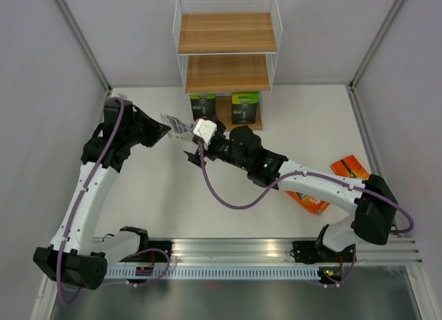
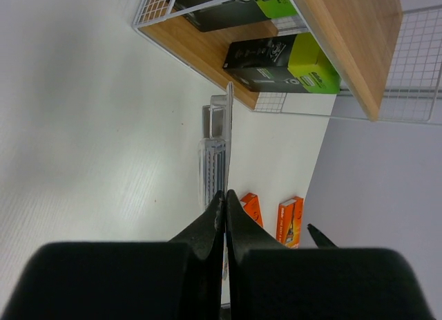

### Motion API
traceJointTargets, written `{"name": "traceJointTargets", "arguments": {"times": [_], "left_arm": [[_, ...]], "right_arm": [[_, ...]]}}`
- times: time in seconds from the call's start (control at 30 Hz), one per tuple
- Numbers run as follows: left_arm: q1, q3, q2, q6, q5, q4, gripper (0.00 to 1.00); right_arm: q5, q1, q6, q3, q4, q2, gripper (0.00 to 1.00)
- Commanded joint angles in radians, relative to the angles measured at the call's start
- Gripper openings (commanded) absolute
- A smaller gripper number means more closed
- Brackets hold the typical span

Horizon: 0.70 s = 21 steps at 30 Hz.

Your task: Place and organize the shaving razors onto the shelf

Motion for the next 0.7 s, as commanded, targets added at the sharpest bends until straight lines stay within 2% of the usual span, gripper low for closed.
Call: {"name": "traceJointTargets", "arguments": {"times": [0.0, 0.17, 0.27, 0.37, 0.47, 0.5, 0.67], "left_arm": [[-0.004, -0.006, -0.010, -0.165, -0.006, -0.051, 0.02], [-0.004, 0.002, -0.022, -0.175, 0.013, -0.051, 0.02], [-0.004, 0.009, -0.033, -0.166, 0.007, -0.051, 0.02], [-0.004, 0.006, -0.035, -0.168, 0.035, -0.054, 0.02], [-0.004, -0.004, -0.035, -0.172, 0.052, -0.053, 0.02], [-0.004, -0.010, -0.036, -0.169, 0.051, -0.051, 0.02], [-0.004, -0.027, -0.045, -0.162, 0.037, -0.053, 0.02]], "right_arm": [[0.017, 0.011, -0.093, 0.089, -0.004, 0.039, 0.98], [0.140, 0.064, -0.182, 0.155, -0.044, 0.150, 0.95], [0.151, 0.072, -0.191, 0.166, -0.039, 0.177, 0.87], [0.167, 0.072, -0.191, 0.169, -0.012, 0.197, 0.85], [0.227, 0.072, -0.202, 0.181, 0.023, 0.223, 0.73], [0.270, 0.074, -0.202, 0.183, 0.039, 0.238, 0.62], [0.370, 0.072, -0.222, 0.198, 0.103, 0.287, 0.45]]}}
